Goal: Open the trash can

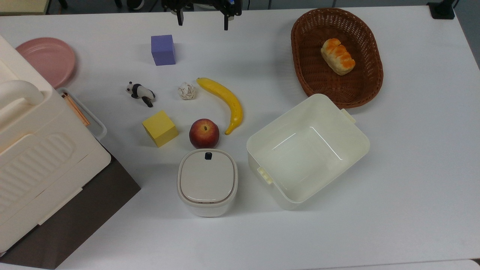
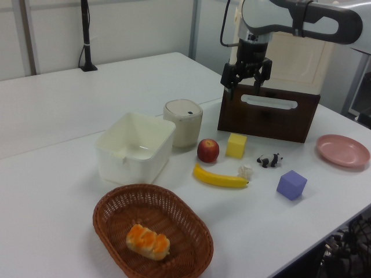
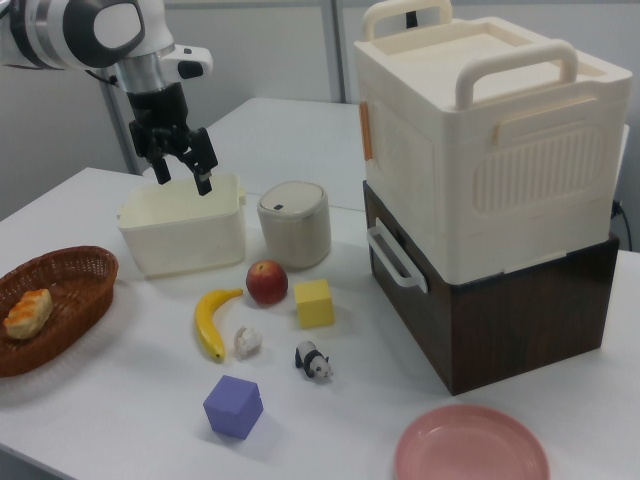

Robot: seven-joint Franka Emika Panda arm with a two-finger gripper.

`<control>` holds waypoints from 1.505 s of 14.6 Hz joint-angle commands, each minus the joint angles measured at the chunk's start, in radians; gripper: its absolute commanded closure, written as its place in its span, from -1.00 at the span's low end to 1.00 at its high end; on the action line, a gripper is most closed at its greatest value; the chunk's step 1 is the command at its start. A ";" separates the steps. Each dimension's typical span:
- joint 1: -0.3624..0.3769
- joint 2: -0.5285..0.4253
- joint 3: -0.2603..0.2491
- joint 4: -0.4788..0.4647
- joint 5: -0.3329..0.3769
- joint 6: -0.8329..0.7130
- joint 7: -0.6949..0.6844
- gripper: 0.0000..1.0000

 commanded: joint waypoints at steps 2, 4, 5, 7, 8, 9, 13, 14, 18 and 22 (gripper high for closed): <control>0.004 -0.018 -0.006 -0.011 0.020 -0.022 -0.010 -1.00; 0.004 -0.018 -0.006 -0.012 0.020 -0.022 -0.014 -1.00; 0.001 -0.016 -0.006 -0.011 0.020 -0.023 -0.014 -1.00; -0.005 -0.009 -0.005 -0.008 0.021 -0.028 -0.011 -1.00; -0.006 -0.005 -0.006 -0.005 0.021 -0.030 -0.014 -1.00; -0.004 -0.004 -0.008 -0.003 0.021 -0.030 -0.014 -1.00; -0.004 -0.001 -0.008 0.000 0.021 -0.054 -0.019 -1.00; -0.004 -0.004 -0.008 0.000 0.021 -0.054 -0.019 -1.00; -0.002 -0.007 -0.006 -0.008 0.024 -0.048 -0.017 -0.08; -0.001 -0.005 -0.005 -0.008 0.026 -0.040 -0.025 0.93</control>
